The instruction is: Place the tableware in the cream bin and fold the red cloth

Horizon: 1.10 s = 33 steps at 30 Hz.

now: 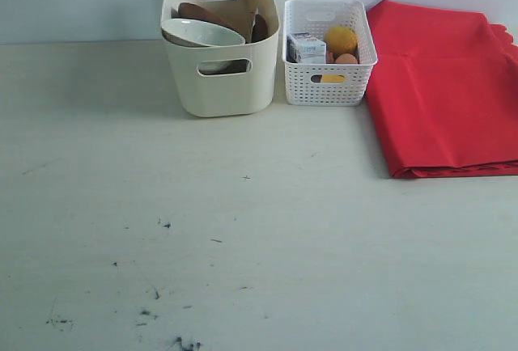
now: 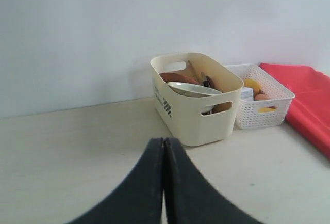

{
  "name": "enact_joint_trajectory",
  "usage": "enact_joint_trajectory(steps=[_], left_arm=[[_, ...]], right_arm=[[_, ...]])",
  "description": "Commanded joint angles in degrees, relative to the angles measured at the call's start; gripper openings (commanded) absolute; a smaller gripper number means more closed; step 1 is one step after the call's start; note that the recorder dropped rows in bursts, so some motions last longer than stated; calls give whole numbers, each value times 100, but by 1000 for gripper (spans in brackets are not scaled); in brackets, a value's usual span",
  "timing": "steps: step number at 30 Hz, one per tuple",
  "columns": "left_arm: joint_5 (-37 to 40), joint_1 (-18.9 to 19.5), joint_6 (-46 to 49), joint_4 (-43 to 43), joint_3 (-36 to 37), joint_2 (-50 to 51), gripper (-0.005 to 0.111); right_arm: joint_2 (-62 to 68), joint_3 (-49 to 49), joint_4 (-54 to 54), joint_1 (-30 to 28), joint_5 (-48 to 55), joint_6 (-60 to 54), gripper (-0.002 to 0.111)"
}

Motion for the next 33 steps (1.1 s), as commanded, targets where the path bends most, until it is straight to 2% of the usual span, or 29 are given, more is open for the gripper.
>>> enact_joint_trajectory(steps=[1, 5, 9, 14, 19, 29, 31, 33], left_arm=[[-655, 443, 55, -5, 170, -399, 2], [-1958, 728, 41, -288, 716, -698, 2], [-3179, 657, 11, -871, 1361, -698, 2], [-3302, 314, -1, -1083, 1918, -698, 2], [-3330, -56, -1, -1083, 2136, -698, 2], [-3889, -85, 11, -864, 2136, -698, 2], [-3970, -85, -136, -449, 2208, -698, 2], [-3970, -85, -738, 631, 2318, -698, 2]], right_arm=[[16, 30, -18, -5, -61, -9, 0], [16, 30, -18, -5, -61, -9, 0], [16, 30, -18, -5, -61, -9, 0], [16, 30, -18, -5, -61, -9, 0], [16, 30, -18, -5, -61, -9, 0], [16, 30, -18, -5, -61, -9, 0], [16, 30, -18, -5, -61, -9, 0], [16, 30, -18, -5, -61, -9, 0]])
